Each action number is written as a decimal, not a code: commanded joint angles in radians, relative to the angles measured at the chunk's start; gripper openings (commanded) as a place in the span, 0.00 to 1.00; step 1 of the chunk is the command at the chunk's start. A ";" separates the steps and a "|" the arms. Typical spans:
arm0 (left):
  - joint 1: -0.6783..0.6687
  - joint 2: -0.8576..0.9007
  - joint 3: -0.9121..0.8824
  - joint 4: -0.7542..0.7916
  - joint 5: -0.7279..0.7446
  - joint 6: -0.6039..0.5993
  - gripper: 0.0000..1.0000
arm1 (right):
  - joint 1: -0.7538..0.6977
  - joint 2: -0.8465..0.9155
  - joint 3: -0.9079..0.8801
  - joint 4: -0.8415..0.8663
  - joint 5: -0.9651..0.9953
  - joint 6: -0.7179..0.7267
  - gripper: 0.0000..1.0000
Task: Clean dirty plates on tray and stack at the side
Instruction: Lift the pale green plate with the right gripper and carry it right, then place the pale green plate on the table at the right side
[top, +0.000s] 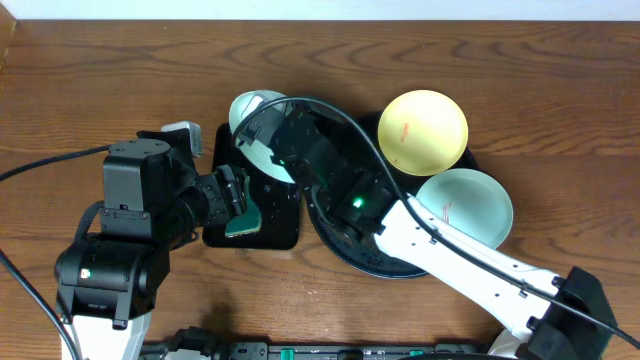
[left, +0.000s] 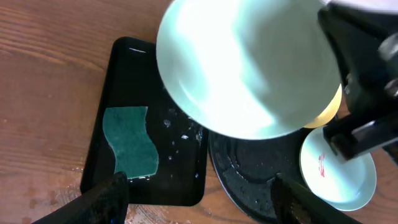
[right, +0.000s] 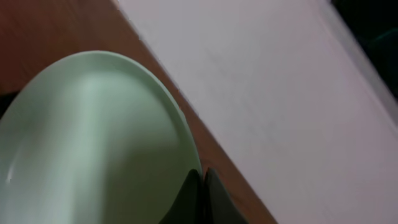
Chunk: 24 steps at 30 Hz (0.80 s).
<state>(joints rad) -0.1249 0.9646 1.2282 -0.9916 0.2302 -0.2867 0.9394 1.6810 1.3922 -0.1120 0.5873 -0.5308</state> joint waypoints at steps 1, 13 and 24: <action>0.005 0.002 0.021 -0.002 -0.006 0.017 0.74 | -0.006 -0.007 0.012 0.013 0.039 0.152 0.01; 0.005 0.002 0.021 -0.002 -0.006 0.017 0.74 | -0.048 -0.004 0.012 -0.107 0.062 0.441 0.01; 0.005 0.002 0.021 -0.002 -0.006 0.017 0.74 | -0.510 -0.118 0.012 -0.480 -0.734 0.971 0.01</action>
<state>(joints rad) -0.1249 0.9653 1.2297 -0.9920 0.2306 -0.2867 0.5865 1.6440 1.3937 -0.5652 0.1875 0.2535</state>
